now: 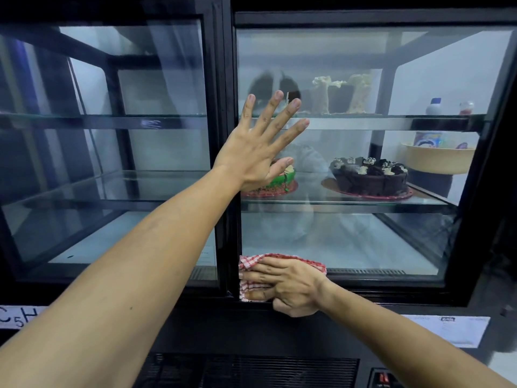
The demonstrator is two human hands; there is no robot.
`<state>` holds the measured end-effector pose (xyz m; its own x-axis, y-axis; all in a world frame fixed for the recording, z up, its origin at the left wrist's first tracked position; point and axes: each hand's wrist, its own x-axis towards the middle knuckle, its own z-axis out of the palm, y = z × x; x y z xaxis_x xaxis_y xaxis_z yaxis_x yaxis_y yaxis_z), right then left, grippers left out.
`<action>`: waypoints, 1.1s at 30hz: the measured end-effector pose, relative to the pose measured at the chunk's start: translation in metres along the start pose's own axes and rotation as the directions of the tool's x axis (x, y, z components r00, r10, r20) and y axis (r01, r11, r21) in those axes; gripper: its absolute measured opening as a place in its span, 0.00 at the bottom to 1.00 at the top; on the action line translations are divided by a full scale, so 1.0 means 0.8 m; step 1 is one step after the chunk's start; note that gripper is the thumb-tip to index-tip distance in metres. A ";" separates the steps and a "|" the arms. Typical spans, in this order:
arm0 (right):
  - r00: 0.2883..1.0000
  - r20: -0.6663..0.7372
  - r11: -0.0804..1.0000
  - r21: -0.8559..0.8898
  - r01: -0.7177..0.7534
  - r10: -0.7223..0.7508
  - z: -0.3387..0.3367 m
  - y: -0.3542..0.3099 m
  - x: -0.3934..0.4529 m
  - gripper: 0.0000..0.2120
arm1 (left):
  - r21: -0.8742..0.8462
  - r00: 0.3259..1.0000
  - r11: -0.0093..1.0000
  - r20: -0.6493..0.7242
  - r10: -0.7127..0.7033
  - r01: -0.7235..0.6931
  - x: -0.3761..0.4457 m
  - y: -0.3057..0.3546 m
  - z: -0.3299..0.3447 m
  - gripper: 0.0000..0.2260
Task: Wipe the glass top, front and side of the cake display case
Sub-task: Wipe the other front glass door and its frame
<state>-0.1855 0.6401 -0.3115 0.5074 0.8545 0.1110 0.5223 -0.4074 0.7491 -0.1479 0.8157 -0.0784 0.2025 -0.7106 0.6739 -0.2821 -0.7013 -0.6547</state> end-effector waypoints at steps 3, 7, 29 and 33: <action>1.000 0.020 0.998 0.063 -0.020 0.019 -0.006 0.004 -0.009 0.31 | -0.011 1.000 1.000 -0.023 -0.001 0.001 0.000 0.000 0.004 0.32; 0.997 -0.016 0.997 0.044 -0.068 0.069 -0.001 -0.006 -0.005 0.31 | -0.025 1.000 1.000 -0.029 -0.005 0.005 0.000 0.002 0.003 0.32; 0.638 -0.391 0.717 0.091 -0.691 0.664 0.017 0.034 -0.096 0.26 | -0.047 0.998 0.998 -0.054 -0.042 0.040 0.000 0.006 0.014 0.33; 0.093 -0.328 0.234 0.420 -0.877 0.940 0.034 -0.016 -0.045 0.30 | -0.057 0.998 0.998 -0.056 -0.040 0.037 0.001 0.007 0.013 0.33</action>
<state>-0.1916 0.6061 -0.3427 0.3134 -0.1976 0.9288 -0.0349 -0.9799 -0.1966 -0.1396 0.8106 -0.0850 0.1607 -0.6777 0.7175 -0.3279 -0.7223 -0.6089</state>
